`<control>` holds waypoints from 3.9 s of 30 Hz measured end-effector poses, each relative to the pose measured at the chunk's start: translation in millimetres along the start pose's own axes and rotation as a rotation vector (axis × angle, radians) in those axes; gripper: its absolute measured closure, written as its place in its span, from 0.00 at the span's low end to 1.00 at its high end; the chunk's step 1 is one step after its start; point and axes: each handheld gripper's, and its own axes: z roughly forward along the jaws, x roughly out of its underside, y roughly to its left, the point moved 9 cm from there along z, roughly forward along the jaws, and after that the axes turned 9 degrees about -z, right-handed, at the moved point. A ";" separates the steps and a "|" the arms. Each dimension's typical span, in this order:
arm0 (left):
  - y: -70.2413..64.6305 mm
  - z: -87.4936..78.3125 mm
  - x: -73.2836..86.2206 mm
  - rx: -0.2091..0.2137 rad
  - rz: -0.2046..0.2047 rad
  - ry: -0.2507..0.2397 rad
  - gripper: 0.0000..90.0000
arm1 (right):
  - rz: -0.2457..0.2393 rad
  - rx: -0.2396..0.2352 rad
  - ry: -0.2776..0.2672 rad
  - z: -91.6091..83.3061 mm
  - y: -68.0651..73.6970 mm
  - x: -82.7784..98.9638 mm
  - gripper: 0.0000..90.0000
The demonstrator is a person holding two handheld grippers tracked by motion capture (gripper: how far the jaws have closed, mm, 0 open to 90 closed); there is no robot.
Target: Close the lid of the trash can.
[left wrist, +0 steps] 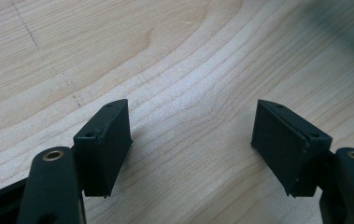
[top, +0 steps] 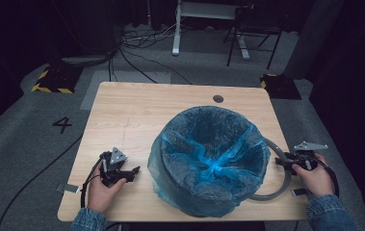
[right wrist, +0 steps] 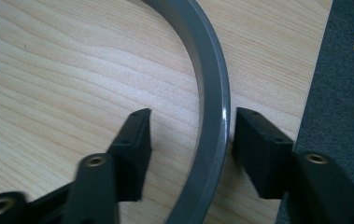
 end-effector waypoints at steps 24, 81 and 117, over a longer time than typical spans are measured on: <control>-0.1 0.1 0.0 0.000 -0.002 -0.001 0.31 | 0.110 0.036 -0.006 -15.0 -13.2 5.1 0.88; -0.2 0.1 0.0 0.001 -0.005 -0.001 0.31 | 0.092 0.071 -0.177 -163.1 -61.5 -67.2 0.88; -0.3 0.1 0.0 0.001 -0.005 -0.001 0.31 | 0.060 0.071 -0.208 -246.7 -63.2 -134.4 0.88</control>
